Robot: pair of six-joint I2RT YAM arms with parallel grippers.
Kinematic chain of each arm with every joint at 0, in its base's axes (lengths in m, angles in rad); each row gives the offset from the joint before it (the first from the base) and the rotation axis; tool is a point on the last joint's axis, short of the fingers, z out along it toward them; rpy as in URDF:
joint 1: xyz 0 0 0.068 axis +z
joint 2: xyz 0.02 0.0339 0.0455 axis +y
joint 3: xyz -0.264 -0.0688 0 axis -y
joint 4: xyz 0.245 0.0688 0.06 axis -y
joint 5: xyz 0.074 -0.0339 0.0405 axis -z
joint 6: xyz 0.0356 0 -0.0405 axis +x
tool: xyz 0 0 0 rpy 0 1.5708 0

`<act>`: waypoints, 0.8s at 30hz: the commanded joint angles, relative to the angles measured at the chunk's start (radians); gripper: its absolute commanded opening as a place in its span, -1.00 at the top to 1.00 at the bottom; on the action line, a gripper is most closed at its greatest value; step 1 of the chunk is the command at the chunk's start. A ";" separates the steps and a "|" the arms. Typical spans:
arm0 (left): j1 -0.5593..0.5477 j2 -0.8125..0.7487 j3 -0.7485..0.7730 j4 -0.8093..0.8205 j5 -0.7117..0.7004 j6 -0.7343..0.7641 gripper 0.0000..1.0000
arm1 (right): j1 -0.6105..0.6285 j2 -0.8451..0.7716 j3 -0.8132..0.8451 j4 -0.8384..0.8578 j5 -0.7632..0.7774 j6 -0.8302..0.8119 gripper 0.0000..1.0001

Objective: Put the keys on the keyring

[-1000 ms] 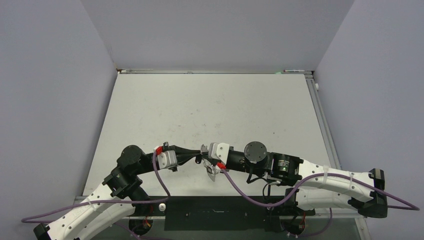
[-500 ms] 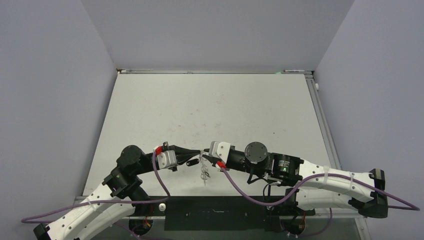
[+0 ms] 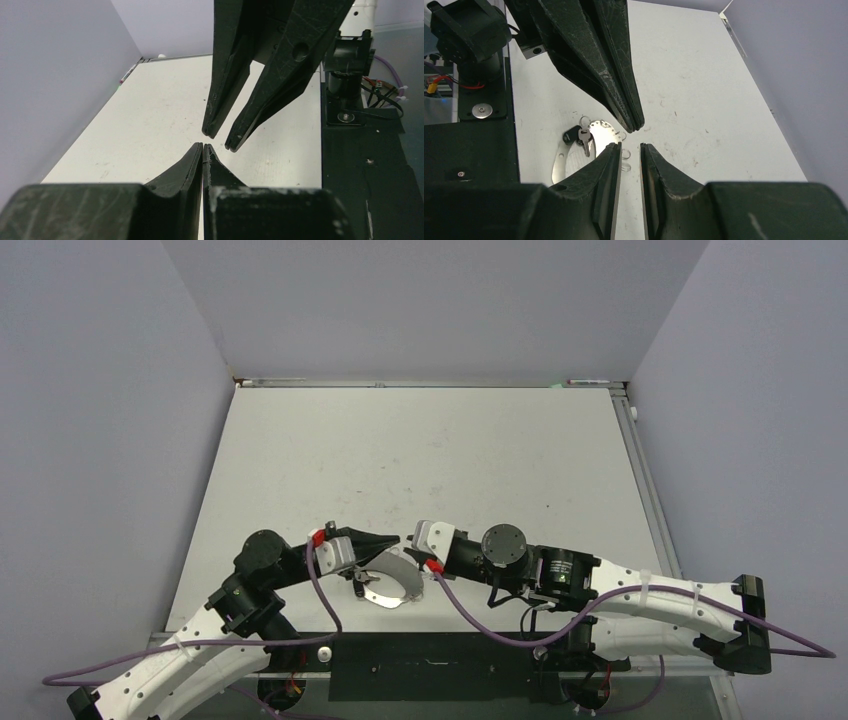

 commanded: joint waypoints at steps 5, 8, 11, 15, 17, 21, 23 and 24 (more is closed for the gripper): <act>0.016 0.028 0.050 -0.018 -0.403 -0.012 0.61 | -0.012 0.073 -0.091 0.197 0.134 0.198 0.37; 0.036 0.039 0.060 -0.036 -0.611 -0.044 0.26 | -0.012 0.161 -0.096 0.230 0.077 0.272 0.23; 0.064 0.059 0.077 -0.056 -0.791 -0.101 -0.02 | -0.011 0.270 -0.070 0.262 0.036 0.366 0.00; 0.107 0.084 0.117 -0.102 -0.870 -0.175 -0.15 | -0.007 0.421 -0.016 0.300 0.022 0.472 -0.14; 0.133 0.090 0.137 -0.138 -0.888 -0.198 -0.18 | 0.003 0.490 0.012 0.311 0.023 0.479 -0.25; 0.184 0.090 0.160 -0.163 -0.954 -0.253 -0.22 | 0.012 0.612 0.068 0.312 0.057 0.489 -0.31; 0.209 0.085 0.165 -0.168 -0.971 -0.265 -0.23 | 0.012 0.658 0.087 0.318 0.060 0.500 -0.33; 0.219 0.081 0.164 -0.167 -0.972 -0.268 -0.23 | 0.013 0.680 0.099 0.318 0.056 0.505 -0.33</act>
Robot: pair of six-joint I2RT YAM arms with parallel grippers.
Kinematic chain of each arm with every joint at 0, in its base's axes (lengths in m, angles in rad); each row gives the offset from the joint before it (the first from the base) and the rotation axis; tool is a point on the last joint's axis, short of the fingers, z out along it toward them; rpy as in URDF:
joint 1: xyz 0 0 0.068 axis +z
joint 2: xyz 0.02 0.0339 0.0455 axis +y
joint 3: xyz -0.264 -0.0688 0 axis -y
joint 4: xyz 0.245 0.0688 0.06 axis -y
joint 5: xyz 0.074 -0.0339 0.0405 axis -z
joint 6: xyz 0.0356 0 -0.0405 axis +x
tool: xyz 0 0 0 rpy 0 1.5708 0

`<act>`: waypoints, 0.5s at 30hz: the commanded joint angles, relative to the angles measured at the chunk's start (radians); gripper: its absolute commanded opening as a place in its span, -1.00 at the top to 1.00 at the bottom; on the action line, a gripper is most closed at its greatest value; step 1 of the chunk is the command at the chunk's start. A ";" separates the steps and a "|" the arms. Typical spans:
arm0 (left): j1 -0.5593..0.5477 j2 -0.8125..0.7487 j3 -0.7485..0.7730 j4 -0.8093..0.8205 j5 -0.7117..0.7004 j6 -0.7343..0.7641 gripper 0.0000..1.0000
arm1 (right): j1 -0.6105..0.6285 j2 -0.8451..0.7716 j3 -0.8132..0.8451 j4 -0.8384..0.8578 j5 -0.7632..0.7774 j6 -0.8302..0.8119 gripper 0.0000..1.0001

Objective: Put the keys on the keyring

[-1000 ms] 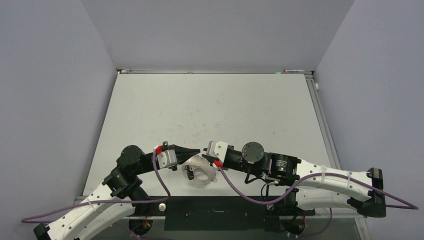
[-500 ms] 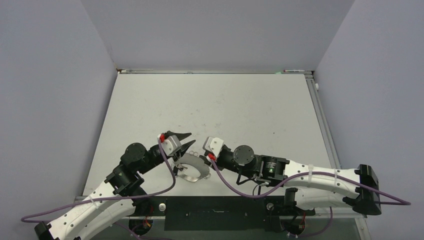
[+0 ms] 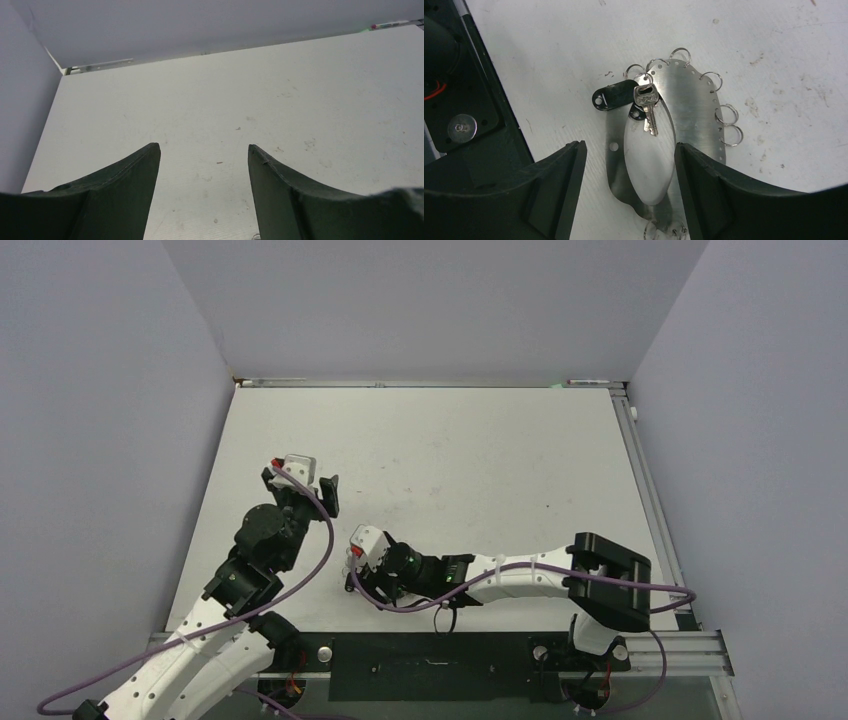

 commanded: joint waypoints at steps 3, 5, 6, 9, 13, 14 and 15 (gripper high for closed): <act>0.050 -0.026 0.048 -0.008 -0.081 -0.059 -0.24 | 0.020 0.102 0.106 0.065 0.002 0.048 -0.36; 0.053 -0.029 0.045 -0.004 -0.073 -0.056 -0.24 | 0.032 0.140 0.132 0.047 0.004 0.032 -0.36; 0.054 -0.029 0.045 -0.003 -0.071 -0.055 -0.24 | 0.038 0.158 0.144 0.040 0.007 0.027 -0.36; 0.055 -0.029 0.043 -0.004 -0.065 -0.055 -0.24 | 0.046 0.201 0.166 0.024 0.025 0.020 -0.36; 0.057 -0.031 0.041 0.001 -0.061 -0.054 -0.24 | 0.062 0.254 0.206 -0.021 0.068 0.010 -0.34; 0.057 -0.031 0.041 0.003 -0.060 -0.054 -0.24 | 0.068 0.266 0.216 -0.035 0.081 0.006 -0.31; 0.057 -0.030 0.041 0.004 -0.058 -0.054 -0.24 | 0.073 0.277 0.224 -0.049 0.089 0.002 -0.29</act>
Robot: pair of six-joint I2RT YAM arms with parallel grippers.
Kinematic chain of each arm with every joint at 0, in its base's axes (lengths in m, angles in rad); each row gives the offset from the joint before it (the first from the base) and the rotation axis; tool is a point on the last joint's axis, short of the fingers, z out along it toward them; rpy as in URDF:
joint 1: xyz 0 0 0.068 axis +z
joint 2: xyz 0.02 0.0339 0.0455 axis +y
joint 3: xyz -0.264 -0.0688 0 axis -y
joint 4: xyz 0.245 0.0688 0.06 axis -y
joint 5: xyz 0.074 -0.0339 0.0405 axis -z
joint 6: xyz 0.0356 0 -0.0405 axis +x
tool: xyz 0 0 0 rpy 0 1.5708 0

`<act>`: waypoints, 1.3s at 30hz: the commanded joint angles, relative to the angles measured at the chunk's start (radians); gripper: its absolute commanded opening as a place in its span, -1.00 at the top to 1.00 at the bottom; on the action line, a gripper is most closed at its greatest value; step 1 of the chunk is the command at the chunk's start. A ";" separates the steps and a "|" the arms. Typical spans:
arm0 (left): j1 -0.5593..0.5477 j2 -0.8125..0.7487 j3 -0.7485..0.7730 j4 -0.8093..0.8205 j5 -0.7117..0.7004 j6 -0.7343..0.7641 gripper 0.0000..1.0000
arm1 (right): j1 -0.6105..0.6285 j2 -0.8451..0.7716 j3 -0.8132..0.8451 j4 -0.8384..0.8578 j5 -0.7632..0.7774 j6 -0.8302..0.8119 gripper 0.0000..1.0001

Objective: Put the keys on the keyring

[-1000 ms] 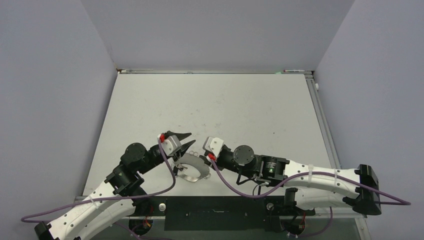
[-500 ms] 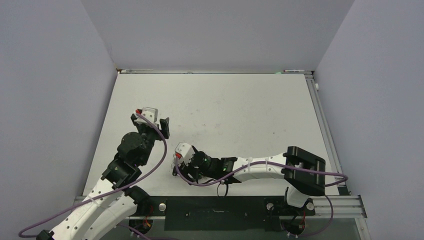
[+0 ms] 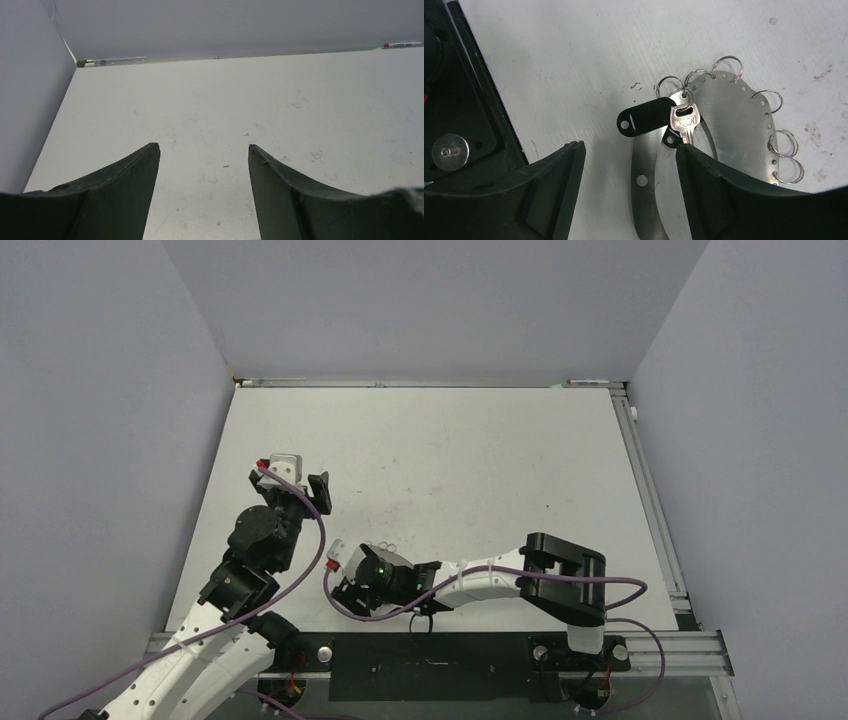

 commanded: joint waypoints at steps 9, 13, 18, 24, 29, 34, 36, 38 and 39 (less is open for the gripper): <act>0.011 -0.004 0.029 0.025 0.025 -0.007 -0.24 | 0.026 0.075 0.059 -0.066 0.122 -0.013 -0.07; 0.011 -0.004 0.026 0.028 0.038 -0.003 -0.24 | 0.014 0.092 0.064 -0.078 0.079 0.010 0.22; 0.011 -0.003 0.017 0.034 0.050 0.011 -0.24 | -0.004 0.109 0.069 -0.101 0.023 0.027 0.56; 0.011 -0.021 -0.001 0.064 0.083 0.030 -0.24 | -0.014 0.003 0.027 -0.085 0.040 -0.034 0.87; 0.011 -0.038 -0.017 0.103 0.138 0.035 -0.24 | -0.058 -0.151 -0.052 -0.038 0.017 -0.052 0.89; 0.011 -0.044 -0.026 0.125 0.225 0.065 -0.24 | -0.126 -0.300 -0.126 -0.002 -0.042 -0.057 0.90; 0.011 -0.049 -0.031 0.136 0.259 0.067 -0.24 | -0.148 -0.361 -0.151 0.009 -0.055 -0.063 0.90; 0.011 -0.056 -0.038 0.149 0.303 0.069 -0.24 | -0.166 -0.423 -0.170 0.011 -0.065 -0.075 0.90; 0.011 -0.059 -0.040 0.155 0.323 0.070 -0.23 | -0.176 -0.448 -0.178 0.011 -0.081 -0.080 0.90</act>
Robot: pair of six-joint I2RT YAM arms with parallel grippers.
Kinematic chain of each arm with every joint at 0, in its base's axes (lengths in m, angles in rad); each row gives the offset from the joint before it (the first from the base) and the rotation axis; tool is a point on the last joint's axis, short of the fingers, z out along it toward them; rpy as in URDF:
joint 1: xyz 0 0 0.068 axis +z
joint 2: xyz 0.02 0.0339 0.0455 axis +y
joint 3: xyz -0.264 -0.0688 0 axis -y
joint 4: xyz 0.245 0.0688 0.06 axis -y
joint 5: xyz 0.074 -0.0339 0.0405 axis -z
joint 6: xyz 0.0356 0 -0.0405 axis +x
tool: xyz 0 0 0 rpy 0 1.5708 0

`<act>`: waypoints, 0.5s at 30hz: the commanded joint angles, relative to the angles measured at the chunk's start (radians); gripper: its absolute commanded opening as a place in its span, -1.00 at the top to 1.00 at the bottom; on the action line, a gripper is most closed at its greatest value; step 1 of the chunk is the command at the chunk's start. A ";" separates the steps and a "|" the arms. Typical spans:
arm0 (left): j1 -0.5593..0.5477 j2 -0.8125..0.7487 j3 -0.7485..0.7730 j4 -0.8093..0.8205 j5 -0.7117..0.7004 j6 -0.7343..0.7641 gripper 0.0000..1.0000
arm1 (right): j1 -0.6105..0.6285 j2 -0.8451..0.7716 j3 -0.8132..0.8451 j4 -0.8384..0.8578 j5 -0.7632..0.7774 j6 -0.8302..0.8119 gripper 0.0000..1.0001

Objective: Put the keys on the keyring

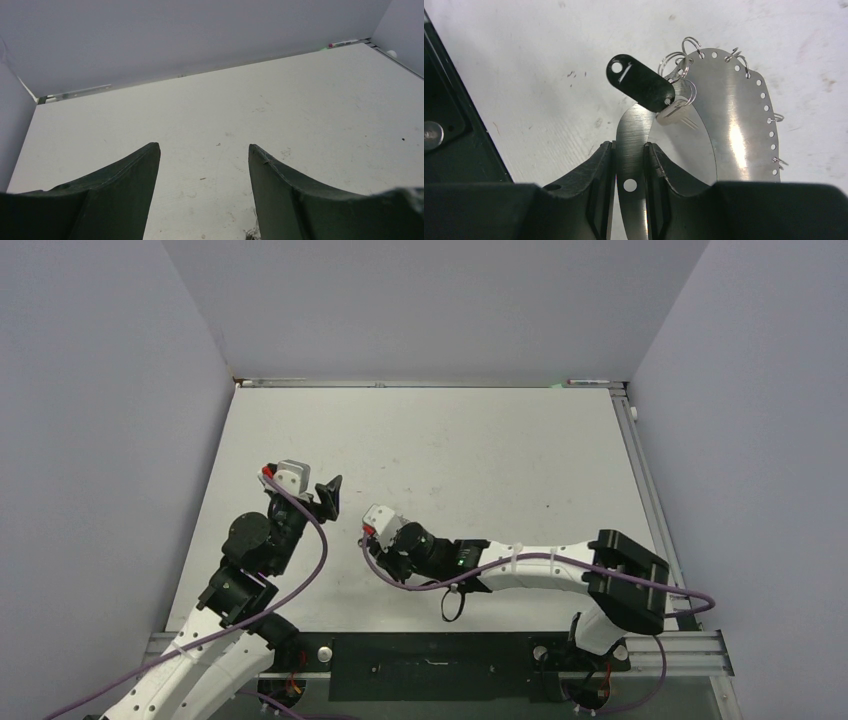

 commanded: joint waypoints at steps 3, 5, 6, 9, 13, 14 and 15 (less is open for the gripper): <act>0.005 -0.031 -0.016 0.100 0.181 0.021 -0.23 | -0.052 -0.207 -0.054 0.084 -0.075 -0.035 0.89; 0.005 -0.042 -0.024 0.114 0.220 0.024 -0.23 | -0.068 -0.254 -0.062 0.078 -0.085 -0.042 0.90; 0.005 -0.047 -0.029 0.123 0.239 0.024 -0.23 | -0.076 -0.275 -0.062 0.069 -0.089 -0.048 0.90; 0.005 -0.058 -0.054 0.163 0.330 0.024 -0.28 | -0.090 -0.329 -0.057 0.034 -0.107 -0.072 0.90; 0.005 -0.056 -0.063 0.184 0.481 0.044 -0.30 | -0.101 -0.403 -0.052 -0.009 -0.119 -0.108 0.89; 0.005 -0.054 -0.065 0.187 0.502 0.044 -0.30 | -0.104 -0.424 -0.052 -0.019 -0.124 -0.115 0.90; 0.005 -0.052 -0.067 0.187 0.524 0.043 -0.31 | -0.105 -0.443 -0.052 -0.027 -0.128 -0.123 0.89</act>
